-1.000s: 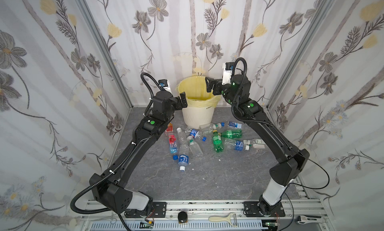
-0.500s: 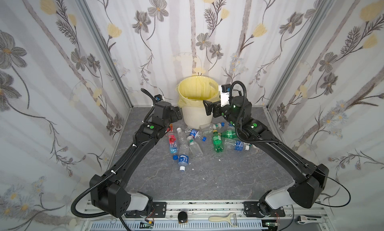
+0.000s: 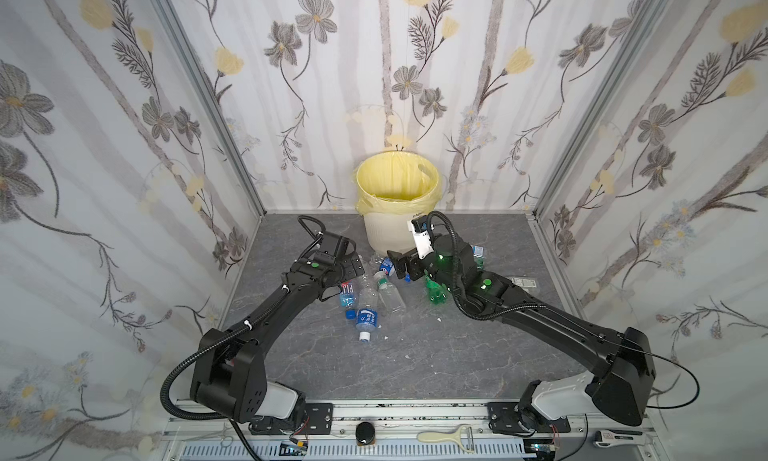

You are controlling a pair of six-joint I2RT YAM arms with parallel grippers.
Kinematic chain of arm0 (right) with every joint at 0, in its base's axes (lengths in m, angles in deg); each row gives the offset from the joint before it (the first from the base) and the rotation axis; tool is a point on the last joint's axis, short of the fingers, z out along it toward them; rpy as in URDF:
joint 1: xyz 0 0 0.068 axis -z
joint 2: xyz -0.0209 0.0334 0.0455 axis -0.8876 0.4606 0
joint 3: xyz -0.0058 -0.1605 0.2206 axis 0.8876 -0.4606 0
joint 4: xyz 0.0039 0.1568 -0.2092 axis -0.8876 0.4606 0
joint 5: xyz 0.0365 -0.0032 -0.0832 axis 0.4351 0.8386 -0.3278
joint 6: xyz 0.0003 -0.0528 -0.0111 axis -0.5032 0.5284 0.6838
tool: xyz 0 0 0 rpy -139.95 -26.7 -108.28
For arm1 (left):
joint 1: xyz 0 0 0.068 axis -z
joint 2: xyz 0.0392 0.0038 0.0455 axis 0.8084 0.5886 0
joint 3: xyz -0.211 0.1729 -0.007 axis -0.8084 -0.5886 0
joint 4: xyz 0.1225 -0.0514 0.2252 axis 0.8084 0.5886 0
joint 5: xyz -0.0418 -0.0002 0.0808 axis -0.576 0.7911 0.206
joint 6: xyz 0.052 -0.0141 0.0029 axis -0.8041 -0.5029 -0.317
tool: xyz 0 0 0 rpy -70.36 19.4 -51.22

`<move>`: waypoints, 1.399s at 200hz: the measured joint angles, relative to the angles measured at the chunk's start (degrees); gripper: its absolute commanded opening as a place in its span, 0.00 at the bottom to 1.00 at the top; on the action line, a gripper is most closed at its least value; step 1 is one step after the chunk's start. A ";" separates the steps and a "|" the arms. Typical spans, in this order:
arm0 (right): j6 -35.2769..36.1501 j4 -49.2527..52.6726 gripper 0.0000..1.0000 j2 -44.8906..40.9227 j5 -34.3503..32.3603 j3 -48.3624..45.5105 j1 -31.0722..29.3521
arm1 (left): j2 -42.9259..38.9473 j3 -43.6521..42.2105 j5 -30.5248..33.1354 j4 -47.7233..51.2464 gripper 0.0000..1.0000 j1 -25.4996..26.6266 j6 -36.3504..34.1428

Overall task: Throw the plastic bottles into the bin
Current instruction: 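Lower the left gripper toward the Fiji bottle while the right gripper lowers, then grasp the clear Fiji bottle with the red hibiscus label with the left gripper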

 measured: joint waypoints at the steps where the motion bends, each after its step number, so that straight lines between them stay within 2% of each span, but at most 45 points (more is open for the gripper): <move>1: -0.02 0.00 1.00 0.00 -0.04 -0.02 -0.02 | 0.04 -0.09 -0.02 0.00 1.00 0.00 0.02; 35: -1.46 0.28 1.00 -0.02 -3.15 -0.70 -0.46 | 1.46 -2.93 -0.44 0.07 1.00 -0.09 0.42; 96: -2.99 -2.08 1.00 -3.41 -3.74 -5.97 -1.20 | 5.70 -3.96 -1.49 -0.74 1.00 -0.09 -0.31; 189: -2.32 -2.29 1.00 -3.98 -4.55 -6.93 -1.25 | 10.49 -3.93 -0.11 -2.12 0.96 -0.35 -1.73; 224: -2.34 -2.32 1.00 -3.85 -4.11 -7.19 -1.49 | 12.37 -3.67 0.07 -2.60 0.91 -0.48 -2.01; 280: -2.56 -2.36 1.00 -3.82 -4.20 -7.19 -1.49 | 13.81 -3.28 0.24 -3.17 0.74 -0.50 -3.65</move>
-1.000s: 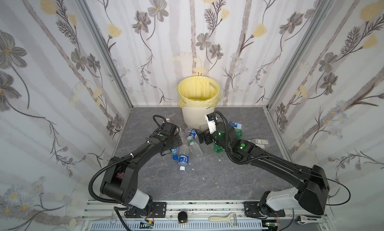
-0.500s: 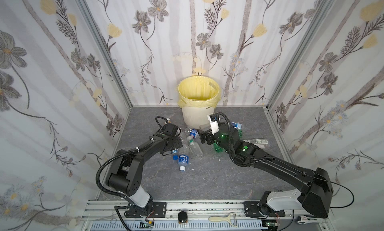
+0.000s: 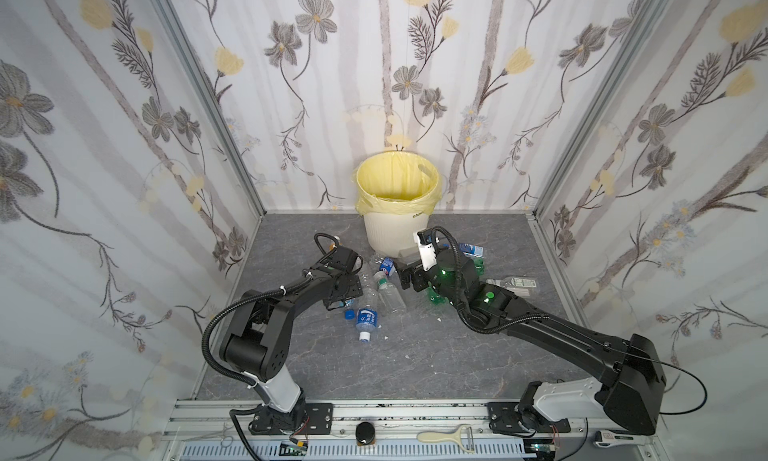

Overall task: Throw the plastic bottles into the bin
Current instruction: 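Grasp the clear Fiji bottle with the red hibiscus label with the left gripper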

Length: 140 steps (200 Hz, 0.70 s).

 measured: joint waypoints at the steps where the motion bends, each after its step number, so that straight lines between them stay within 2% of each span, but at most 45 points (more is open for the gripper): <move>1: 0.00 0.00 1.00 0.00 0.00 0.00 0.00 | 0.00 0.00 0.00 0.00 0.73 0.00 0.00; 47: -0.42 -0.02 1.00 -0.02 -0.02 -0.13 0.00 | 0.98 0.11 0.26 -0.31 0.67 0.00 -1.01; 83: -0.83 -0.35 1.00 -0.17 -0.44 -0.42 0.00 | 0.94 -0.02 0.42 -0.63 0.67 0.00 -1.51; 99: -0.81 -0.39 1.00 -0.17 -0.48 -0.42 0.00 | 0.50 -0.17 0.07 -0.55 0.62 -0.02 -1.53; 140: -1.36 -0.96 1.00 -0.13 -0.90 -0.70 0.09 | -2.29 -0.55 -0.85 -0.52 0.62 -0.02 -2.80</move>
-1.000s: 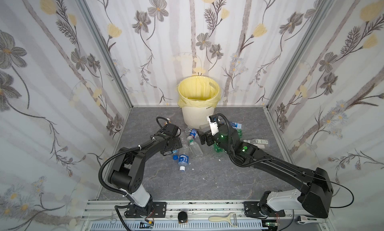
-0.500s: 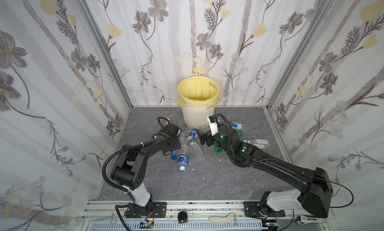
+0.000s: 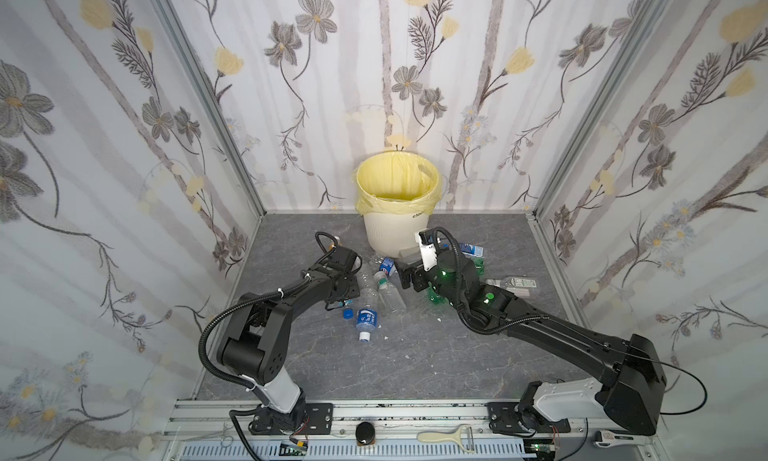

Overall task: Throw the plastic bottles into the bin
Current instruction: 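Grasp the clear Fiji bottle with the red hibiscus label with the left gripper, then lift the Fiji bottle with the left gripper toward the right gripper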

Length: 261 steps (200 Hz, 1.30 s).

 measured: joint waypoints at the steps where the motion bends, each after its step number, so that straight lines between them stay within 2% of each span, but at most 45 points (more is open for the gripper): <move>1: -0.04 -0.02 1.00 0.00 0.00 0.00 0.00 | -0.13 0.00 -0.11 0.00 0.62 0.00 -0.02; 84: -6.12 1.99 1.00 0.17 -0.33 3.61 3.41 | -11.69 -0.76 -5.40 -1.46 0.60 0.55 -3.65; 122: -11.45 5.90 1.00 -0.04 2.25 8.11 7.96 | -17.42 -0.98 -8.31 -4.96 0.60 3.58 -6.45; 180: -18.60 9.16 1.00 -0.02 10.32 10.71 12.00 | -23.89 -1.07 -8.70 -11.93 0.59 10.19 -8.41; 261: -24.06 6.84 0.99 2.69 21.27 10.91 12.07 | -23.58 0.28 -6.95 -16.72 0.59 17.18 -9.22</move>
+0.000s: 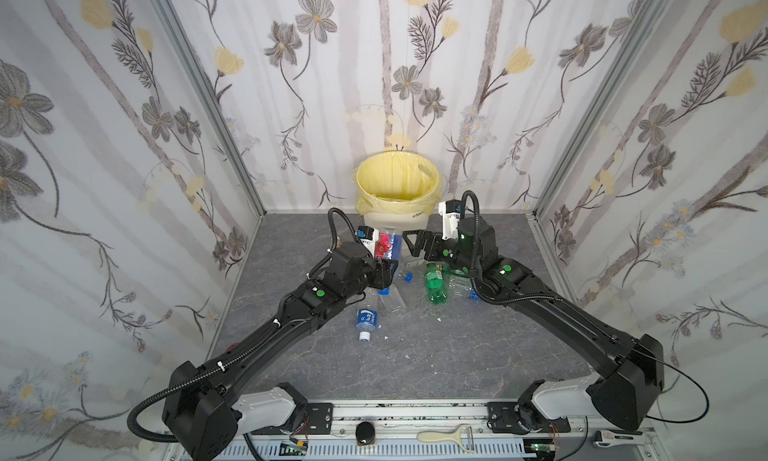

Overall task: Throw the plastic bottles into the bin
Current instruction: 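Lift the Fiji bottle with the left gripper toward the right gripper, then close the right gripper on the base of the Fiji bottle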

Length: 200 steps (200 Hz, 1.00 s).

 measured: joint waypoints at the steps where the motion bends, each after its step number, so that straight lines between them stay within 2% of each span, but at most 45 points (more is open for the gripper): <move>1: -0.07 -0.22 0.99 0.07 0.24 0.00 0.00 | 0.02 0.00 0.00 -0.07 0.59 0.04 0.00; 62: -2.27 -3.28 0.90 1.64 4.00 -0.02 -0.11 | 1.29 0.90 1.03 -1.60 0.59 3.30 -0.24; 147: -4.04 -5.86 0.82 4.68 7.96 -0.46 -0.17 | 1.18 2.10 2.21 -1.79 0.59 4.44 -0.42; 200: -5.03 -7.63 0.70 5.11 9.31 -0.81 -0.22 | 1.14 2.16 2.34 -1.84 0.61 4.55 -0.79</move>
